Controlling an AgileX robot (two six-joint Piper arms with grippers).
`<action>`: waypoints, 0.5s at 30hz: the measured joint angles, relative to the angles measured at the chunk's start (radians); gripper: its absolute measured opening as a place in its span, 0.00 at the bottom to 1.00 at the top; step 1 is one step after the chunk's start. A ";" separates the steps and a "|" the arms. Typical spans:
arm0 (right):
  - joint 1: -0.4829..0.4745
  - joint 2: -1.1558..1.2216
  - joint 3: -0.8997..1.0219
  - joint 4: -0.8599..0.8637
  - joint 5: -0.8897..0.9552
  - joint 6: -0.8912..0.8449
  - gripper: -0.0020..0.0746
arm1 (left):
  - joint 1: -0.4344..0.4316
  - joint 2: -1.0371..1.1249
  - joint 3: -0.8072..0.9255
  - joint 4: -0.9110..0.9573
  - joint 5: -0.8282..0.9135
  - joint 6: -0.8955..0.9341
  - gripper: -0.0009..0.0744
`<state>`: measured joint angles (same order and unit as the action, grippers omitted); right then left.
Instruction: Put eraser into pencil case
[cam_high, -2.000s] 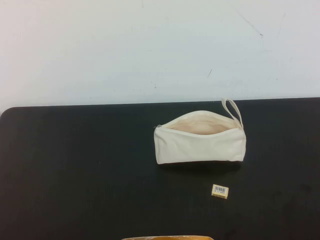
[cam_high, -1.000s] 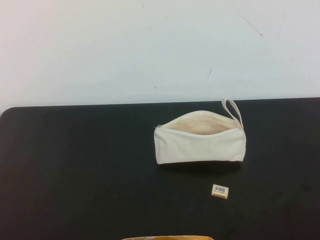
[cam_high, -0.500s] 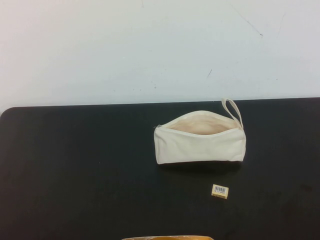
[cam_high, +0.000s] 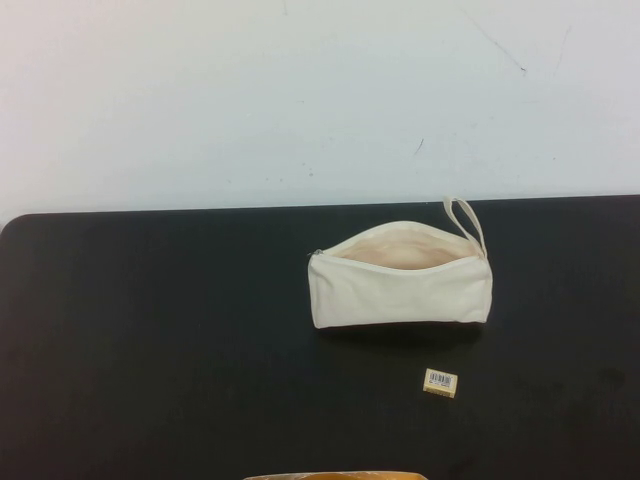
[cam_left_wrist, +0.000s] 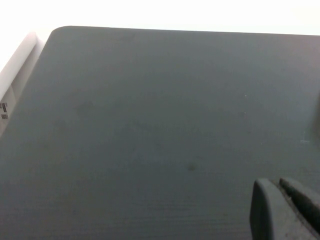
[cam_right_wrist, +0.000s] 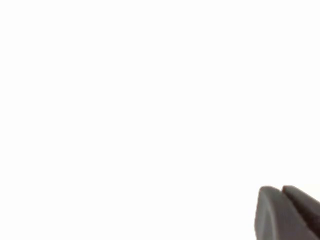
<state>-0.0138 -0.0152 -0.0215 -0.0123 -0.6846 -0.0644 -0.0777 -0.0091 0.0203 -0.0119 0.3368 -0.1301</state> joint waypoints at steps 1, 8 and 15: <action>0.000 0.000 -0.039 0.000 0.068 0.000 0.02 | 0.000 0.000 0.000 0.000 0.000 0.000 0.01; 0.000 0.095 -0.402 0.001 0.636 0.000 0.02 | 0.000 0.000 0.000 0.000 0.000 0.000 0.01; 0.000 0.395 -0.685 0.021 1.129 -0.022 0.02 | 0.000 0.000 0.000 0.000 0.000 0.000 0.01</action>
<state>-0.0138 0.3802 -0.7063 0.0085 0.4446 -0.0863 -0.0777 -0.0091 0.0203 -0.0119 0.3368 -0.1301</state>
